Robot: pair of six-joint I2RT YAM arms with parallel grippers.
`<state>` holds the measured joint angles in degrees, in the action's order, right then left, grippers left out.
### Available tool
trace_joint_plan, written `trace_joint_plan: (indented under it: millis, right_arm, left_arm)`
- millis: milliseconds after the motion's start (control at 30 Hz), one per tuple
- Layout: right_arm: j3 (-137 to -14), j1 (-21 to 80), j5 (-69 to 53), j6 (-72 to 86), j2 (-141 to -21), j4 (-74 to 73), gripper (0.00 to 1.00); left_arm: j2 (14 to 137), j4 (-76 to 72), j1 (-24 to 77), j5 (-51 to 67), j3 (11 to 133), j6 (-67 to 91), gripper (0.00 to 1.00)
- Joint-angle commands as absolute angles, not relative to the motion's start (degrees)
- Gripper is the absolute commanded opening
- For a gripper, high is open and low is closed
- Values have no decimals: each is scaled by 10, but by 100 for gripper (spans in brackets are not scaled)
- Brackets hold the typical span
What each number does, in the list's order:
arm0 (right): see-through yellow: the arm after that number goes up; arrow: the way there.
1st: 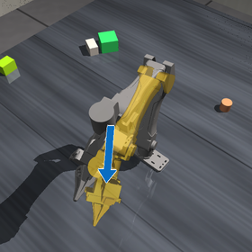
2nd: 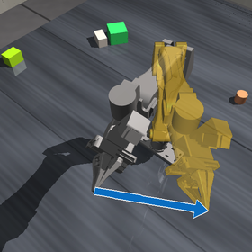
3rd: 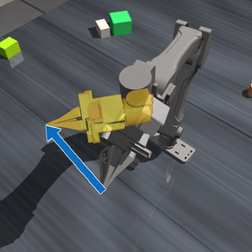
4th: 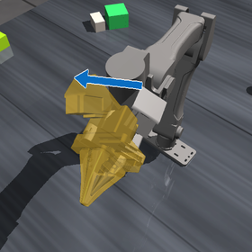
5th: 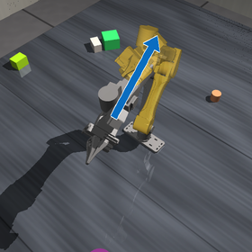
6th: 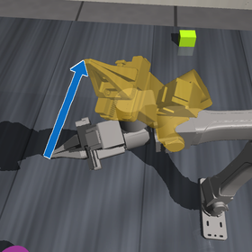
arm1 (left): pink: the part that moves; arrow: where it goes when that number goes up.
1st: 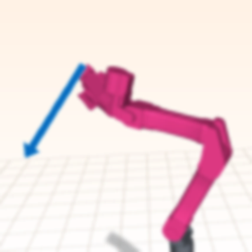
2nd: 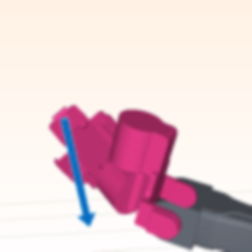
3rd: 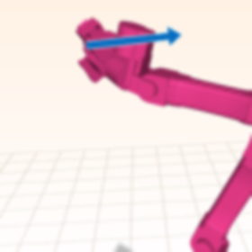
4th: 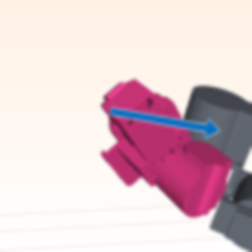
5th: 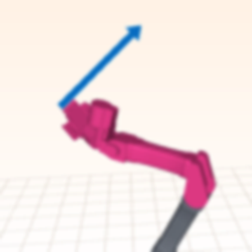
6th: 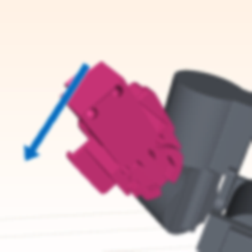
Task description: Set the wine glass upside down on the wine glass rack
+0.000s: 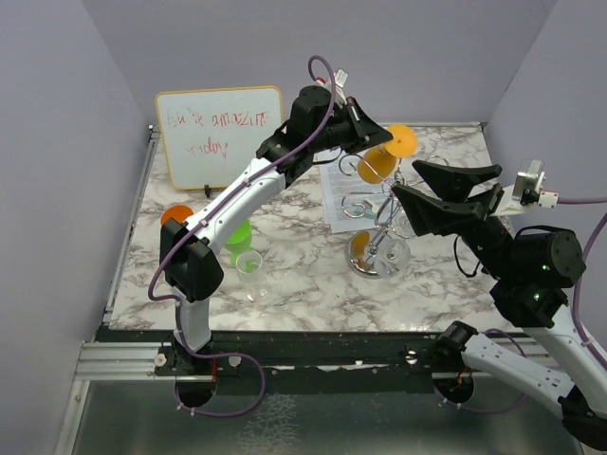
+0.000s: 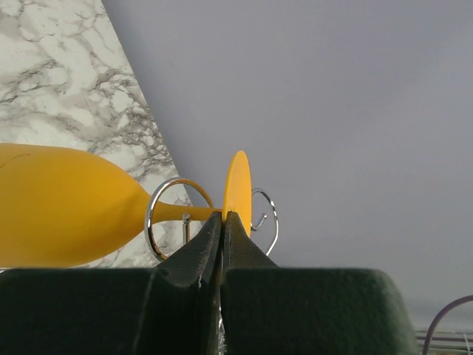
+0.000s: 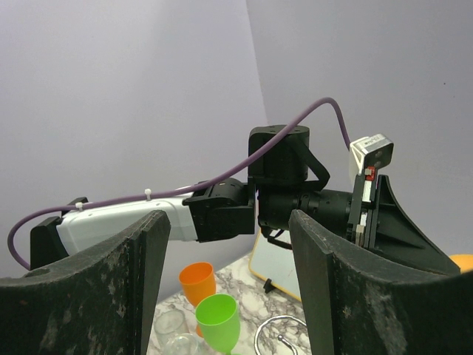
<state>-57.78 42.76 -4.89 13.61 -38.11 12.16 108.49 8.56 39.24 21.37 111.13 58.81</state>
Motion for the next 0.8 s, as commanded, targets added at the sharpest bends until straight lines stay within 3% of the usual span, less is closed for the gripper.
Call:
trace_joint_plan:
  millis: [0, 333, 767]
  right_arm:
    - [-570, 431, -40, 144, -380, 123, 71]
    - [-568, 431, -43, 148, -373, 122, 71]
    - [-567, 431, -40, 149, -367, 116, 70]
  left_arm:
    - [1072, 105, 387, 170, 1130, 565, 0]
    - [1091, 89, 383, 198, 1145, 583, 0]
    - [1031, 100, 367, 189, 1084, 554, 0]
